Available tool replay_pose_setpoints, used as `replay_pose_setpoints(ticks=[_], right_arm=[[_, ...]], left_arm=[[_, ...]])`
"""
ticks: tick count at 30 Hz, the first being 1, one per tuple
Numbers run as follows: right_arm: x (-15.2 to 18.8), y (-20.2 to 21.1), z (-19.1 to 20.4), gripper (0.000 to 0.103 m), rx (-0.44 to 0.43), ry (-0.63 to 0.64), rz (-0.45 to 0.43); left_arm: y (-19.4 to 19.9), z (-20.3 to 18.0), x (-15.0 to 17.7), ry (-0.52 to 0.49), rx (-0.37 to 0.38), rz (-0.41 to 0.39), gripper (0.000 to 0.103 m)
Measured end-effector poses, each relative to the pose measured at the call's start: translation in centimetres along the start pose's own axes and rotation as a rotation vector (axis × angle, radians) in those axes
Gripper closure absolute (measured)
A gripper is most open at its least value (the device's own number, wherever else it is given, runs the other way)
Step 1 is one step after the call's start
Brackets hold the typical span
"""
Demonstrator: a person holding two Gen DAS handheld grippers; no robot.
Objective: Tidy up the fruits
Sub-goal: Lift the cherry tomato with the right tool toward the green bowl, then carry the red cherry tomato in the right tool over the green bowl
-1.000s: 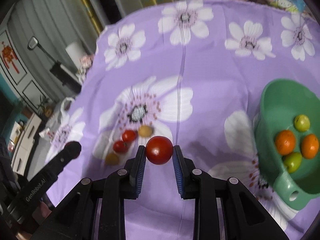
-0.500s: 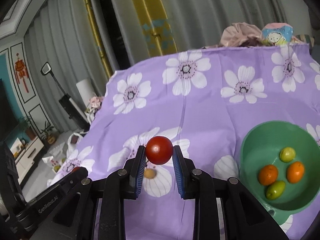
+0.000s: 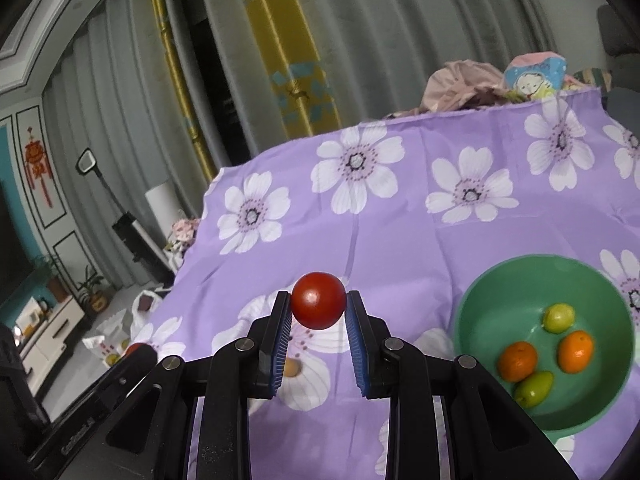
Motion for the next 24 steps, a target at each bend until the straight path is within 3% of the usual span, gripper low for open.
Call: replay_pose_setpoints(ticks=[15,24], right_arm=[[-2.0,1.7,-2.1,0.074,0.074,-0.004,-0.057],[-2.9,2.4,-5.4,0.074,0.121,-0.060,-0.044]], left_arm=[[-0.9,-2.8,0.1,-0.030,0.055,0.010,0.075],[-2.5,-6.1,0.2,-0.059,0.088,0.034,0.075]])
Point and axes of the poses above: each gripper's, at about its wrist camera, not at the fingertips, and y roughly against the way its jaws point, z to its left, x to its underside, the point moved 5 cm from there along -y, roughly the way its jaws point, and after that the axes turned 4 degrees about -z, right-handed, at the moved point
